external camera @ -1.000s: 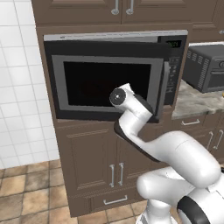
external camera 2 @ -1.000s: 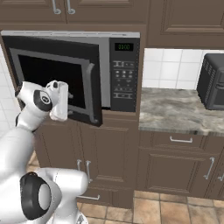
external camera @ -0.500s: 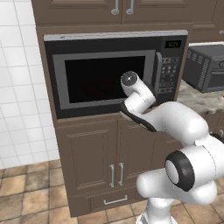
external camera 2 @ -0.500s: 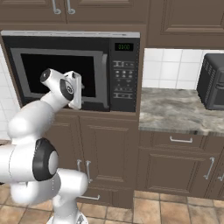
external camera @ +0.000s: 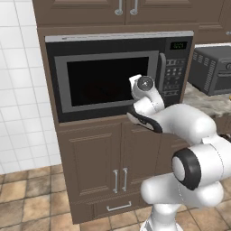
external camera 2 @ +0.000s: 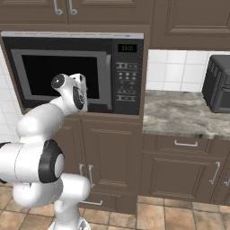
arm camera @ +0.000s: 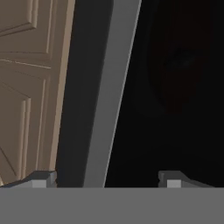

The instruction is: Remove the tangerine from the bowl and place it on the small plate. Then place the bowl with only the fish in the microwave, close the door, and press the start button to microwave the fish.

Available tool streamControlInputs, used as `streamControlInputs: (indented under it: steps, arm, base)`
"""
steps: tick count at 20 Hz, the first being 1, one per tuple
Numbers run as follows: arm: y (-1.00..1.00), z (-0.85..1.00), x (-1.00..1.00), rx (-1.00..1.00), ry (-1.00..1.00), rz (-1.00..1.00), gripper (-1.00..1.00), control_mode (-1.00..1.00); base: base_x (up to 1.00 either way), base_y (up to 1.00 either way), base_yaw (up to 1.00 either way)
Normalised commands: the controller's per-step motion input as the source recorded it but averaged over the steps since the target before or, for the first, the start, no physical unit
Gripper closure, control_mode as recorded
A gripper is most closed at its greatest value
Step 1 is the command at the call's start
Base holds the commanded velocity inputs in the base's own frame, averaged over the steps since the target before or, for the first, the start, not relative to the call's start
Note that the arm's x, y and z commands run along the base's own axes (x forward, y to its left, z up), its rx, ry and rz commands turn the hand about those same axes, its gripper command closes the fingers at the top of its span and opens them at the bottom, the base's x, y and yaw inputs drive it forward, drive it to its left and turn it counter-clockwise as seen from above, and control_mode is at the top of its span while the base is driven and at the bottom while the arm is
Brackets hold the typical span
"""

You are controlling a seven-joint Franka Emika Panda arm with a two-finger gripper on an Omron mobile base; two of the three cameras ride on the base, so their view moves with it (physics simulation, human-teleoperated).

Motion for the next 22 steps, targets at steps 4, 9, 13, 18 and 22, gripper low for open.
streamControlInputs:
  steps: [4,9,13,18,22]
  arm:
    - [-0.11,0.23,-0.76,0.03,-0.01,0.0,-1.0,-1.0]
    - [-0.25,0.59,-1.0,0.07,0.0,0.0,-1.0,-1.0]
    - [-0.66,0.31,-0.93,0.11,0.0,0.0,-1.0,-1.0]
    - [-1.0,0.0,-0.74,0.23,-0.02,0.0,-1.0,-1.0]
    - [-0.95,0.0,-0.35,0.24,-0.06,0.0,-1.0,-1.0]
  base:
    - [0.0,0.0,0.0]
    - [0.0,0.0,0.0]
    - [0.0,0.0,0.0]
    - [0.0,0.0,0.0]
    - [0.0,0.0,0.0]
